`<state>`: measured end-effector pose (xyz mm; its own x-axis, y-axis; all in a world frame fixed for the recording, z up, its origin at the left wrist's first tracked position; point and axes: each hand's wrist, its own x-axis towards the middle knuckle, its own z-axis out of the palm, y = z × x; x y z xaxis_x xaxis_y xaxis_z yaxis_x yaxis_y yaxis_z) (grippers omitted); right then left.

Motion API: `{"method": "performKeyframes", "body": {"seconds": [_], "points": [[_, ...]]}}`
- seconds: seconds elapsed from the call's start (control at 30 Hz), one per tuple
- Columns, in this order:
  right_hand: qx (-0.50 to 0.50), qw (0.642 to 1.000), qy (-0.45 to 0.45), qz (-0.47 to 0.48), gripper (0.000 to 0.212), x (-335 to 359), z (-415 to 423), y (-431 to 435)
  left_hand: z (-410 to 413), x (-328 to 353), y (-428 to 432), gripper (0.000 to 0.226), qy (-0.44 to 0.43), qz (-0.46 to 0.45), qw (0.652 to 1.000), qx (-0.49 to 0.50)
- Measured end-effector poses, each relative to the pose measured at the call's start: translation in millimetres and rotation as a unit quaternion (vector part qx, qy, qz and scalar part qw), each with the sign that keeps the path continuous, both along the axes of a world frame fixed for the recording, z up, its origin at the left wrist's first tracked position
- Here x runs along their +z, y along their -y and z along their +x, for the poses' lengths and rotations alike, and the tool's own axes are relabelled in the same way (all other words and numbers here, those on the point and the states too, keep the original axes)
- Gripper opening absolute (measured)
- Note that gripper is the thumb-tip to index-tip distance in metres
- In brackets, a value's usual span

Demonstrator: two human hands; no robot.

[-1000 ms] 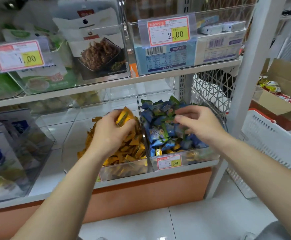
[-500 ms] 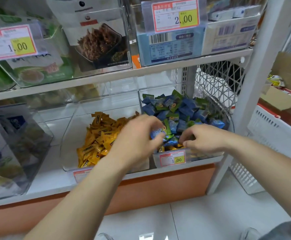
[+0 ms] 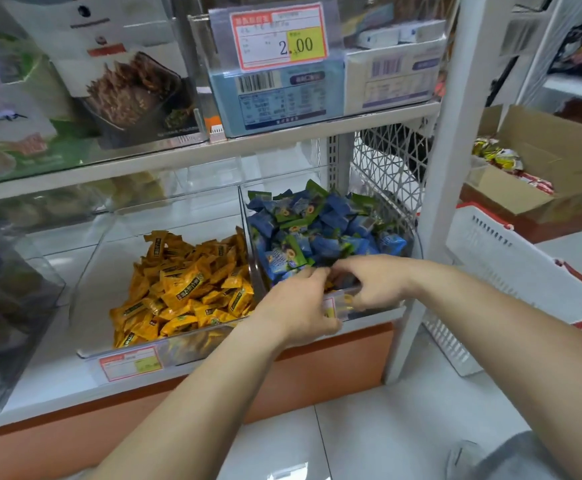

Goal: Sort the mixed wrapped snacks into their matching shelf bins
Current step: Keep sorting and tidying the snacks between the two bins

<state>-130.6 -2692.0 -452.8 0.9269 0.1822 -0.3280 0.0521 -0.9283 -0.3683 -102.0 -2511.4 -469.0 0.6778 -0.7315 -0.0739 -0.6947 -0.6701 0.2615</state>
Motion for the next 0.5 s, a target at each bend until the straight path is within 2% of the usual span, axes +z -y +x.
{"method": "performKeyframes", "body": {"seconds": [0.1,0.2,0.3,0.4,0.5], "points": [[0.009,0.999,0.015,-0.03,0.052,-2.9,-0.6,-3.6,6.8,-1.6,6.8,0.078,-0.01,0.032,0.999,0.012],[0.017,1.0,-0.006,-0.014,0.056,0.6,-4.0,-1.5,12.6,-2.9,14.2,0.076,-0.012,0.063,0.998,0.025],[0.017,0.998,-0.033,-0.044,0.059,-1.0,-4.0,-6.5,18.6,-2.1,17.5,0.079,0.007,0.092,0.995,0.027],[0.014,0.996,-0.023,-0.081,0.044,-5.6,-3.2,-9.0,21.0,-0.6,17.3,0.074,0.014,0.106,0.994,0.01],[0.007,0.998,-0.017,-0.061,0.042,-5.9,-4.1,-3.5,20.0,0.7,16.7,0.066,0.017,0.107,0.994,0.0]]}}
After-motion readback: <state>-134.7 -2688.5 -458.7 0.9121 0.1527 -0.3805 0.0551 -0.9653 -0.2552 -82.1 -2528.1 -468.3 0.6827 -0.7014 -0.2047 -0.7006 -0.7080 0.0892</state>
